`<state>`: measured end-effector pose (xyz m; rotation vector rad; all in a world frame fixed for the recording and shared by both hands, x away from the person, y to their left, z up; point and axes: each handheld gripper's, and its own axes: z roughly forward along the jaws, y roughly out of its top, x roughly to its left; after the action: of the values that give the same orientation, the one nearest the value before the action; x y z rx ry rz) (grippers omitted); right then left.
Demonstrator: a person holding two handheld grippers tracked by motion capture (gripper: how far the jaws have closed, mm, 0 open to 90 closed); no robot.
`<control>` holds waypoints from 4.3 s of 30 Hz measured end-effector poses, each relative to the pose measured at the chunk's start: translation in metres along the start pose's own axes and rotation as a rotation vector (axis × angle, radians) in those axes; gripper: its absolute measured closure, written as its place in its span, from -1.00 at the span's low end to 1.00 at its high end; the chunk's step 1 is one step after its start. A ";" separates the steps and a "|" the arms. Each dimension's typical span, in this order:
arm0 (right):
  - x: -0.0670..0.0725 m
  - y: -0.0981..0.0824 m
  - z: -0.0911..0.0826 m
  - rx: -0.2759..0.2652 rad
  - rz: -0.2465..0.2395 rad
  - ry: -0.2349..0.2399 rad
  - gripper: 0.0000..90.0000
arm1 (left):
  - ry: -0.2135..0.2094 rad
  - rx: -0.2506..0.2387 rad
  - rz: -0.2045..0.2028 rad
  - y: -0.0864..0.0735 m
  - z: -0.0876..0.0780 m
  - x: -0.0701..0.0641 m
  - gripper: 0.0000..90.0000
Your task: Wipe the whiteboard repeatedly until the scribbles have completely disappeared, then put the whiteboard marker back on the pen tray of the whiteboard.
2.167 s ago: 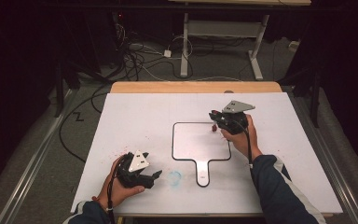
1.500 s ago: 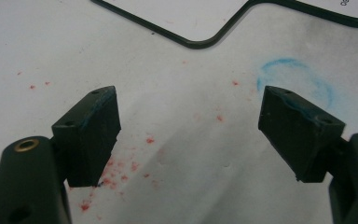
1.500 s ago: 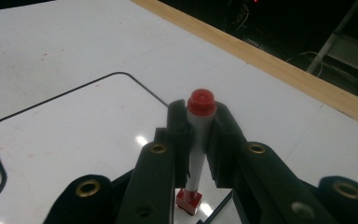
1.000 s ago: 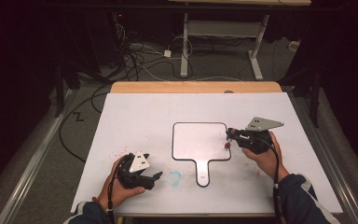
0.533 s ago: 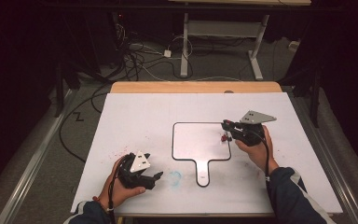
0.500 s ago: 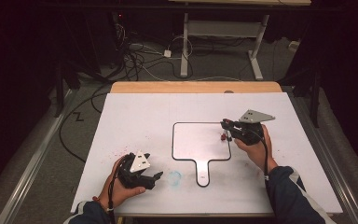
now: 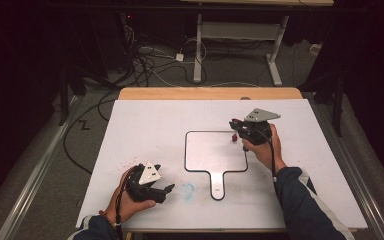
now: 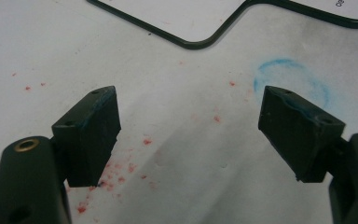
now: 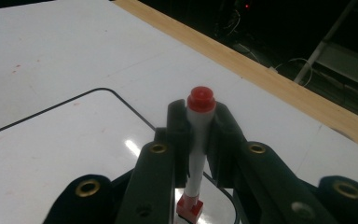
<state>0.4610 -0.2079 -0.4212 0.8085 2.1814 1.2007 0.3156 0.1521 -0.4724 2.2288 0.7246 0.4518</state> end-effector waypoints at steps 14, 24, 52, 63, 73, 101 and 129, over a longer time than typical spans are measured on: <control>0.008 -0.012 -0.036 0.032 0.011 0.054 0.81 | 0.009 0.000 0.005 0.000 -0.001 -0.003 -0.56; 0.026 -0.019 -0.056 0.045 -0.003 0.107 0.81 | 0.007 0.002 0.012 0.001 -0.002 -0.005 -0.56; 0.017 -0.026 -0.062 0.024 0.039 0.083 0.81 | 0.012 0.002 0.014 -0.002 -0.007 -0.007 -0.56; 0.002 -0.022 -0.037 -0.023 0.026 -0.007 0.81 | 0.008 0.006 0.012 -0.002 -0.005 -0.006 -0.56; 0.003 -0.020 -0.048 -0.071 0.058 -0.004 0.81 | 0.008 0.000 0.010 -0.001 -0.004 -0.004 -0.56; 0.007 -0.020 -0.103 0.174 0.222 0.178 0.80 | 0.022 0.002 0.021 0.000 -0.004 -0.003 -0.56; -0.031 -0.054 0.002 0.247 0.416 0.070 0.58 | 0.006 0.015 0.029 0.000 -0.001 -0.003 -0.56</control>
<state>0.4706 -0.2523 -0.4643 1.3972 2.3195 1.1709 0.3123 0.1506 -0.4724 2.2552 0.7020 0.4683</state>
